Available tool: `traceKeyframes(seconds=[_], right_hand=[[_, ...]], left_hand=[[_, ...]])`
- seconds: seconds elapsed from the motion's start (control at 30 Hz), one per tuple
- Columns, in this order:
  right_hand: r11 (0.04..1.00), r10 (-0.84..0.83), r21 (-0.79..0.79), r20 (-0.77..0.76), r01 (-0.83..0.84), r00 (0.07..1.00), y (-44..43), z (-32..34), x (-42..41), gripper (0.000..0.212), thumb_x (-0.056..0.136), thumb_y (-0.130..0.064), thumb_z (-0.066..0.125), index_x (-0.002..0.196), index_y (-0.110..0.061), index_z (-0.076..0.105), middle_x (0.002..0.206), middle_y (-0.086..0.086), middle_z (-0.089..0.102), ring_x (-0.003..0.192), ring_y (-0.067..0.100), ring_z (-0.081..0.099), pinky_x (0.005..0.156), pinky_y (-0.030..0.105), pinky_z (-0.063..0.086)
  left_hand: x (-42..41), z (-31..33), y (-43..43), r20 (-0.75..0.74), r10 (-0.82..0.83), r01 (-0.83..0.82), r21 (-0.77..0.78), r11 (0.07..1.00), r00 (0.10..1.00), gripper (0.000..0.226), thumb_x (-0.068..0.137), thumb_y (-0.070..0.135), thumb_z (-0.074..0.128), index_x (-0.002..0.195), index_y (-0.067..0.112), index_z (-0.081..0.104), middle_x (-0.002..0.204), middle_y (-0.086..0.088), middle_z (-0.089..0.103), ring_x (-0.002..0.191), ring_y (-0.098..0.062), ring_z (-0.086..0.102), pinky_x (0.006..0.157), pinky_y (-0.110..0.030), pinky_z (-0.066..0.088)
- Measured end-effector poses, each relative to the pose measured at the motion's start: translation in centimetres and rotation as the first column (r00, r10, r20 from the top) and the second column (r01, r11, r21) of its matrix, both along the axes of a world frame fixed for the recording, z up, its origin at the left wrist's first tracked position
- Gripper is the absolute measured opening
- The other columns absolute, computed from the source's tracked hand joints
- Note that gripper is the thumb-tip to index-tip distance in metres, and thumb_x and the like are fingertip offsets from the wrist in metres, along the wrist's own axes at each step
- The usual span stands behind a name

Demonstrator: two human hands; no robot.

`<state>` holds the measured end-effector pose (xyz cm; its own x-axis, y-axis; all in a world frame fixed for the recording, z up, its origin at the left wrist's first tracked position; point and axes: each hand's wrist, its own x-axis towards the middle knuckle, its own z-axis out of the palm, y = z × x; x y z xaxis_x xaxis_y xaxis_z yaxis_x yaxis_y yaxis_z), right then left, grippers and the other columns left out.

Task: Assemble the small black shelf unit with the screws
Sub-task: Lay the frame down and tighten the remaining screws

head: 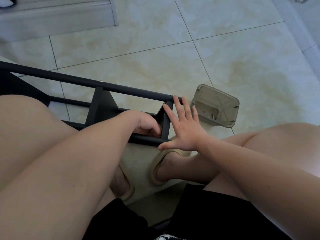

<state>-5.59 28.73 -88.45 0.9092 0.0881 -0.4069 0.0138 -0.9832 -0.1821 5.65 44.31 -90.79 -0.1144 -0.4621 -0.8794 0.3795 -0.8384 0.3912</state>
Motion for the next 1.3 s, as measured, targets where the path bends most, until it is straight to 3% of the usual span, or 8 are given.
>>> traceKeyframes(seconds=[0.1,0.3,0.43,0.53,0.6,0.93,1.13,1.3], right_hand=[[1.0,0.004,0.0,-0.004,-0.004,1.0,0.1,0.0,0.1,0.137,0.053,-0.104,0.037,0.158,-0.033,-0.016,0.158,0.002,-0.043,0.147,0.032,-0.037,0.12,0.067,-0.004],[1.0,0.004,0.005,0.005,-0.004,1.0,0.4,-0.1,0.4,0.138,0.053,-0.105,0.035,0.159,-0.032,-0.014,0.159,0.004,-0.041,0.147,0.033,-0.037,0.12,0.067,-0.003],[1.0,0.002,0.014,0.01,-0.002,1.0,0.3,-0.2,0.4,0.138,0.053,-0.104,0.037,0.158,-0.033,-0.014,0.159,0.003,-0.041,0.147,0.032,-0.037,0.12,0.067,-0.003],[1.0,0.001,0.021,0.014,-0.002,1.0,0.3,-0.2,0.4,0.137,0.053,-0.104,0.037,0.159,-0.032,-0.014,0.159,0.003,-0.04,0.148,0.033,-0.036,0.12,0.068,-0.001],[1.0,0.004,0.018,0.015,-0.004,1.0,0.4,-0.2,0.5,0.137,0.053,-0.104,0.036,0.158,-0.033,-0.014,0.159,0.003,-0.04,0.148,0.033,-0.036,0.12,0.068,0.0],[1.0,0.001,0.024,0.016,-0.001,1.0,0.4,-0.3,0.5,0.137,0.052,-0.104,0.036,0.158,-0.034,-0.016,0.158,0.002,-0.042,0.147,0.032,-0.036,0.12,0.067,0.0],[1.0,-0.002,0.03,0.014,0.002,1.0,0.4,-0.2,0.4,0.137,0.052,-0.104,0.035,0.158,-0.034,-0.015,0.159,0.002,-0.041,0.147,0.031,-0.037,0.12,0.066,-0.001],[1.0,0.001,0.021,0.002,-0.001,1.0,0.4,0.0,0.5,0.137,0.052,-0.104,0.034,0.158,-0.033,-0.016,0.159,0.002,-0.041,0.147,0.032,-0.037,0.12,0.066,-0.001]], left_hand=[[0.3,-0.2,0.1,-0.024,-0.022,0.022,0.01,1.0,0.999,0.039,0.09,0.007,0.056,0.128,0.0,0.064,0.123,-0.022,0.068,0.12,-0.039,0.062,0.109,-0.051,0.045],[0.9,-0.6,0.0,-0.03,0.0,0.0,0.008,1.0,1.0,0.027,0.091,-0.001,0.054,0.115,0.003,0.067,0.113,-0.017,0.067,0.107,-0.03,0.064,0.109,-0.044,0.046],[1.4,-0.6,-0.3,0.001,-0.055,0.055,0.013,0.998,0.999,0.017,0.092,-0.001,0.055,0.095,0.009,0.068,0.091,-0.005,0.072,0.08,-0.015,0.07,0.078,-0.026,0.056],[1.4,-0.6,-0.2,-0.009,-0.049,0.049,0.026,0.998,0.999,0.022,0.091,0.002,0.057,0.11,0.005,0.068,0.111,-0.013,0.07,0.105,-0.024,0.065,0.106,-0.037,0.048],[1.3,-0.7,-0.1,-0.027,-0.032,0.033,0.027,0.999,0.999,0.024,0.092,0.003,0.058,0.113,0.004,0.068,0.117,-0.015,0.067,0.112,-0.027,0.062,0.115,-0.043,0.04],[0.9,-0.9,-0.5,0.022,0.051,-0.05,-0.043,0.998,0.998,0.044,0.09,-0.015,0.047,0.133,-0.011,0.053,0.138,-0.028,0.056,0.112,-0.031,0.061,0.104,-0.04,0.047],[0.7,-1.0,-0.1,0.02,0.028,-0.026,-0.088,0.996,0.999,0.031,0.091,-0.01,0.051,0.118,0.0,0.064,0.123,-0.021,0.063,0.11,-0.031,0.062,0.102,-0.04,0.046],[0.5,-1.0,0.2,0.057,0.037,-0.031,-0.106,0.994,0.998,0.04,0.09,-0.01,0.052,0.13,-0.007,0.056,0.127,-0.027,0.059,0.108,-0.03,0.058,0.106,-0.043,0.043]])
